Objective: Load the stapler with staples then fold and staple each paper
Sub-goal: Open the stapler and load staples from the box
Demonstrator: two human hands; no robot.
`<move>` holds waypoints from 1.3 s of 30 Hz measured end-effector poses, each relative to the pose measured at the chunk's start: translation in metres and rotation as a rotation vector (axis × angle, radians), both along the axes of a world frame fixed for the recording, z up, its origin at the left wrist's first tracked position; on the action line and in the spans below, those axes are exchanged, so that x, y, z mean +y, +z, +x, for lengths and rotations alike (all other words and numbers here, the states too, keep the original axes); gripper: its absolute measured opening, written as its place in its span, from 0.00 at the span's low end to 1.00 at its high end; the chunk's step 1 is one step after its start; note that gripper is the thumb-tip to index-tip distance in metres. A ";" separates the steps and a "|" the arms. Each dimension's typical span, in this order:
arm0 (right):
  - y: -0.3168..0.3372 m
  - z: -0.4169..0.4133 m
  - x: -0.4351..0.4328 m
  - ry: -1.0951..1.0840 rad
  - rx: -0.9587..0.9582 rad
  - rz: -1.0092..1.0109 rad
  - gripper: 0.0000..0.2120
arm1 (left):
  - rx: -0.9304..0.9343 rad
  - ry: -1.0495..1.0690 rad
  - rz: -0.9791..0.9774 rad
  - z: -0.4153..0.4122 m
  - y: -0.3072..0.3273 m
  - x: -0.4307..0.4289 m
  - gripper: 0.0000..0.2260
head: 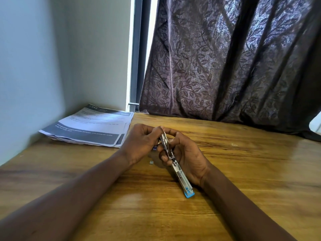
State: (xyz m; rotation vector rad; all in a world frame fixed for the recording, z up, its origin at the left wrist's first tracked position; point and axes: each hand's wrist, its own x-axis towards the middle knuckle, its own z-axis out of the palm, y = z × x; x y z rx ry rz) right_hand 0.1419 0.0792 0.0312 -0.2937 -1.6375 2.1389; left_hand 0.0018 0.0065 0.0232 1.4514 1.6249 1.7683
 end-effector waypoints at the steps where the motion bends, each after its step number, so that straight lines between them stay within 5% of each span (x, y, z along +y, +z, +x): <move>1: 0.000 0.000 0.000 0.013 0.015 -0.022 0.21 | -0.018 0.009 -0.001 -0.001 0.000 0.000 0.24; 5: -0.003 -0.001 0.001 0.023 0.086 -0.059 0.23 | -0.138 0.031 -0.004 -0.007 0.000 0.000 0.23; 10: -0.006 -0.005 0.002 0.016 0.106 0.016 0.08 | -0.173 0.088 -0.016 -0.009 0.001 0.000 0.24; 16: -0.009 -0.005 0.005 0.039 0.131 -0.062 0.12 | -0.204 0.186 -0.009 -0.014 0.003 0.001 0.21; 23: -0.010 -0.004 0.014 -0.115 0.140 0.045 0.17 | 0.138 0.108 -0.085 -0.025 0.004 -0.005 0.21; 28: -0.011 -0.002 0.021 -0.229 0.142 0.034 0.16 | 0.443 -0.102 -0.372 -0.046 0.008 -0.015 0.05; 34: -0.011 0.001 0.023 -0.255 0.116 0.012 0.12 | 0.449 -0.191 -0.561 -0.042 0.010 -0.017 0.08; 39: -0.011 0.001 0.022 -0.264 0.114 0.011 0.13 | 0.487 -0.200 -0.513 -0.043 0.006 -0.018 0.03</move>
